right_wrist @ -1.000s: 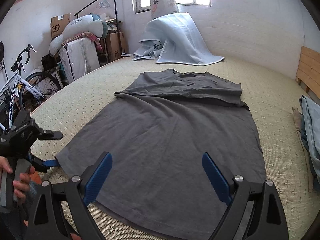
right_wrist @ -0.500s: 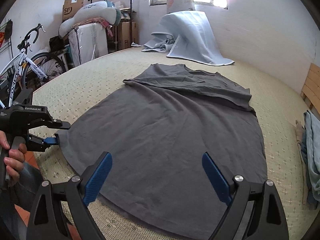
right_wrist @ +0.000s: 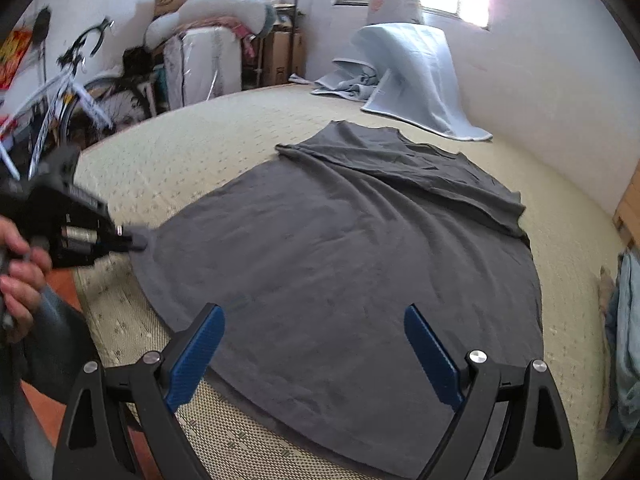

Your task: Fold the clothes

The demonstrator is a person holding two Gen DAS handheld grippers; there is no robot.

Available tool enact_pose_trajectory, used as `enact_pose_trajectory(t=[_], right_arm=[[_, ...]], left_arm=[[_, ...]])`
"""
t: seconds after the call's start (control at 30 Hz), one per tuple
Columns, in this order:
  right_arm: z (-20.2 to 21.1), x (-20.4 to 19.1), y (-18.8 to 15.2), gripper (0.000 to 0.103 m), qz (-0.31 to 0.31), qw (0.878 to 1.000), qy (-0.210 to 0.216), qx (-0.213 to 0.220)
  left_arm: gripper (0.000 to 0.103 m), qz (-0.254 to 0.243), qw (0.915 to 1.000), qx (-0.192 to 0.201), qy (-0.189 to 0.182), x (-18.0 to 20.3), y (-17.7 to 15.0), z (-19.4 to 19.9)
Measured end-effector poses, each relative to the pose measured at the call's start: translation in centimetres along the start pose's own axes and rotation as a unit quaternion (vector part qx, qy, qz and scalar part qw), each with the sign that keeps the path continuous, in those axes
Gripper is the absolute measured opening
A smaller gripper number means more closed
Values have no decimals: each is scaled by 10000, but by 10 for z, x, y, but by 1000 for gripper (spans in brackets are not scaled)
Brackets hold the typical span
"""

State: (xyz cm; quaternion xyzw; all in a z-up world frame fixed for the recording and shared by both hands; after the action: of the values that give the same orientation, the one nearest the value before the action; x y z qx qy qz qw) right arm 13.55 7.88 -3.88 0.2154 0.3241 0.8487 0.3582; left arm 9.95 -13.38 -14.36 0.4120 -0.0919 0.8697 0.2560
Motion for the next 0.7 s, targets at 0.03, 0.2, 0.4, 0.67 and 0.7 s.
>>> enact_pose_trajectory(t=[0.03,0.2,0.4,0.67,0.7], right_arm=[[-2,-6,0,94,92,10000,25,-16],[-11,-46,-1,94,623,9976,285,-53],[-32,-91,-5,94,1185,9915,522,-136],[-66,-122,-9,82,1688,9852,175,-237],[-69,-119,-10,81,1651,9858,88,-279]], left_arm=[[2,-61,9999,6,-89,4,-1,2],[2,-243,9991,-3,-348,18,-1,9],[2,-217,9984,-15,-520,26,4,14],[2,-236,9971,-28,-720,32,11,20],[2,-223,9970,-30,-744,32,12,20]])
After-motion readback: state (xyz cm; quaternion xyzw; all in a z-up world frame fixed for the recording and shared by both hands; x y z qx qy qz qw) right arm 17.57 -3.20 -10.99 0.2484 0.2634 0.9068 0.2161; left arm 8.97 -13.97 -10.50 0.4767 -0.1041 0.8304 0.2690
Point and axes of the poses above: each gripper's, at about its wrist camera, not at the fingertips, and z roughly against the way its jaws point, x to its right, y to its top, the point moved 4 cm from there along -z, roughly the way its jaws point
